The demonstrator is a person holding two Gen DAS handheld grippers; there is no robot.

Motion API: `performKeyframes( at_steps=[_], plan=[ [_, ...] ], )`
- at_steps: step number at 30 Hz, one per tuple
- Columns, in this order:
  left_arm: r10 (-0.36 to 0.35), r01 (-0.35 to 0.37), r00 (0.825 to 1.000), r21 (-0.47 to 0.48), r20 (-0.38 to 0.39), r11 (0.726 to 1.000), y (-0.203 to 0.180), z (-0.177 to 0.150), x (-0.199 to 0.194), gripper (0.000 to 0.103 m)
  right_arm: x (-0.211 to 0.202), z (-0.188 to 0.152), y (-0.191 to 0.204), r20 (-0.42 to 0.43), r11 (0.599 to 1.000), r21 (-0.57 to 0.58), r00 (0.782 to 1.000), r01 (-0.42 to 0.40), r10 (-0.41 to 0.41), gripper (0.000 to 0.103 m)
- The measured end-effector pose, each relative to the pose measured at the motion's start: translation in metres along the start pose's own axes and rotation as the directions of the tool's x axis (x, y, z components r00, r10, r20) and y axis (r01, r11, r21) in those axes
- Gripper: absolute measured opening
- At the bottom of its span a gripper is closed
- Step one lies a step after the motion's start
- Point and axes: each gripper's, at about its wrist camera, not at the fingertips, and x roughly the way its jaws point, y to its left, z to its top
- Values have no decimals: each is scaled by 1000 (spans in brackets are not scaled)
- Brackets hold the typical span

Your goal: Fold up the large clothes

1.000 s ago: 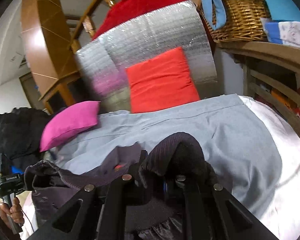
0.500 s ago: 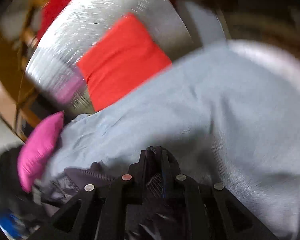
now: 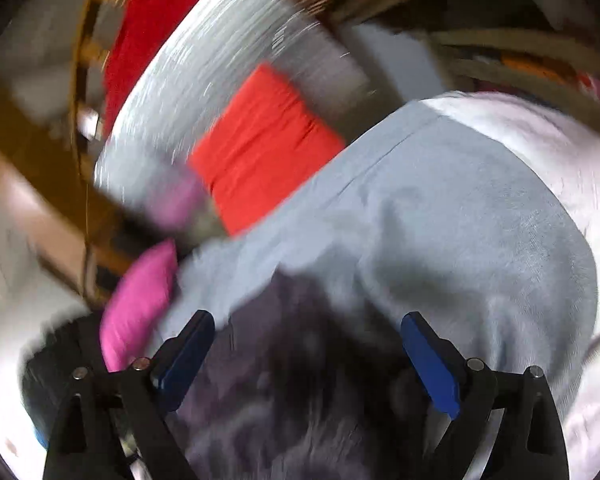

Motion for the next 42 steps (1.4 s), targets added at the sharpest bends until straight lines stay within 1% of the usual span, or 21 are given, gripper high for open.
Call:
performKeyframes(
  at_steps=[3,6,11,13,15,18,19,20,21,23,24,26,29,30,31,32,34,36,37,39,42],
  plan=[
    [69,-69,998,-7,7,998,-5,-28,-14,84,7,-21,61,-87,979,-202,995,33,-51,96],
    [134,-134,991,77,2,988,-21,-52,-14,84,27,-47,125,-163,911,-411,979,42,-119,96],
    [241,-235,970,201,-5,951,-32,-67,5,84,80,-86,207,-290,797,-604,927,17,-239,95],
    [286,-281,958,260,21,924,-36,-68,11,84,105,-95,220,-337,776,-630,889,33,-311,95],
    [310,-300,951,293,13,908,-37,-68,17,84,140,-104,222,-372,762,-642,833,88,-410,95],
    [313,-300,950,306,5,904,-35,-66,17,84,177,-120,208,-397,746,-642,755,177,-521,95],
    [311,-297,950,305,1,905,-34,-64,17,84,184,-125,201,-408,754,-629,744,191,-529,94],
    [306,-292,952,299,-1,908,-32,-62,16,84,187,-129,197,-405,762,-615,749,202,-525,91],
    [303,-289,953,293,-2,911,-31,-63,15,84,187,-132,195,-385,772,-602,772,205,-506,85],
    [296,-282,955,270,-11,921,-27,-60,16,84,179,-131,198,-360,794,-579,817,183,-450,56],
    [288,-276,958,255,-11,927,-26,-58,15,84,176,-130,200,-341,794,-578,827,190,-447,52],
    [275,-267,962,233,-1,935,-23,-55,11,84,169,-125,206,-291,781,-589,846,210,-447,32],
    [268,-264,963,216,12,940,-23,-53,9,84,157,-107,222,-174,760,-602,889,245,-424,27],
    [267,-264,964,216,13,940,-23,-53,9,84,152,-92,225,-137,784,-567,909,254,-394,27],
    [275,-271,961,222,13,937,-24,-54,12,84,152,-82,224,-134,806,-535,917,253,-377,24],
    [283,-278,959,226,13,933,-25,-54,15,84,153,-75,221,-131,821,-511,921,255,-368,10],
    [312,-305,950,248,13,919,-26,-57,23,84,173,-68,210,-133,823,-490,908,289,-398,10],
    [341,-331,940,279,13,901,-28,-58,29,84,202,-76,183,-185,812,-480,866,333,-464,11],
    [359,-347,933,299,15,889,-30,-59,32,84,206,-77,174,-200,829,-457,871,322,-448,11],
    [383,-367,924,327,17,871,-31,-60,35,84,191,-74,164,-173,886,-385,922,260,-346,12],
    [376,-364,926,315,23,876,-30,-58,31,84,162,-60,141,-228,964,-222,954,144,-195,12]
  ],
)
